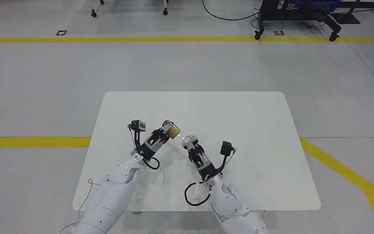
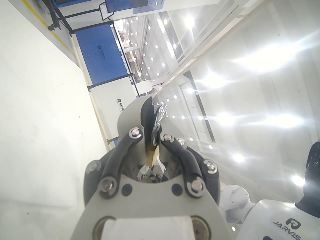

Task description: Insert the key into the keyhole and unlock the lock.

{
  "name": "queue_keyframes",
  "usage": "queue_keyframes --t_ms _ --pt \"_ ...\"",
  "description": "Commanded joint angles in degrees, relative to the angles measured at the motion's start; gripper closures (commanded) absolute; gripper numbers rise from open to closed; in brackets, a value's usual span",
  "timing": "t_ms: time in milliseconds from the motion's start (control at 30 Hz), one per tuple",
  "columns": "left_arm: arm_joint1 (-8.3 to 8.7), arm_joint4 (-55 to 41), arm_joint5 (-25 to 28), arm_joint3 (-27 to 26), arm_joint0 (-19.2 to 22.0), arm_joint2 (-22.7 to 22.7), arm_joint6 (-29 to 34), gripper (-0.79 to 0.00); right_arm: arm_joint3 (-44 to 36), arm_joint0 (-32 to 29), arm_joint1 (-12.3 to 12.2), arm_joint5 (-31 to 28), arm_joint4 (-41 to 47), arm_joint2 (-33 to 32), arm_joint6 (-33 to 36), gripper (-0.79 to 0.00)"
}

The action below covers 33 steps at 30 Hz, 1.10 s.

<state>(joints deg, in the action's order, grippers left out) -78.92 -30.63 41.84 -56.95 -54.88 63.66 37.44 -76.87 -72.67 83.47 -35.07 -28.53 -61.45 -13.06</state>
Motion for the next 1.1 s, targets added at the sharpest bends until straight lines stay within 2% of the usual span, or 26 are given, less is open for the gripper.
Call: queue_keyframes --t_ms 0,500,600,733,833,933,1067 --pt "-0.03 0.3 -0.2 0.0 0.0 0.0 0.0 0.000 -0.1 -0.1 0.0 0.0 0.1 0.0 0.0 0.000" --pt "0.12 0.0 -2.2 -0.9 -0.4 1.0 -0.6 0.000 0.0 0.0 0.1 0.2 0.8 0.0 1.1 0.000" --pt "0.22 -2.4 -8.7 -3.4 -1.9 1.7 -2.6 0.000 -0.4 -0.2 0.1 0.8 0.8 0.0 1.5 0.000" --pt "0.35 -4.3 -21.1 -5.7 -2.8 2.0 -4.9 0.000 -2.8 -2.0 0.1 3.3 1.7 -0.7 -0.1 0.000" --pt "0.12 -10.1 -29.4 -7.6 -3.3 1.9 -3.5 0.000 -4.1 -3.2 0.4 7.1 4.9 -0.4 -0.3 0.000" --pt "-0.02 -11.4 -32.4 -7.5 -3.2 1.6 -2.4 0.000 -5.7 -4.0 0.7 11.9 9.9 -0.2 1.4 0.000" --pt "-0.26 -10.4 -33.0 -6.9 -2.6 1.0 -3.8 0.000 -7.7 -4.8 0.8 14.7 11.8 -0.4 2.4 0.000"
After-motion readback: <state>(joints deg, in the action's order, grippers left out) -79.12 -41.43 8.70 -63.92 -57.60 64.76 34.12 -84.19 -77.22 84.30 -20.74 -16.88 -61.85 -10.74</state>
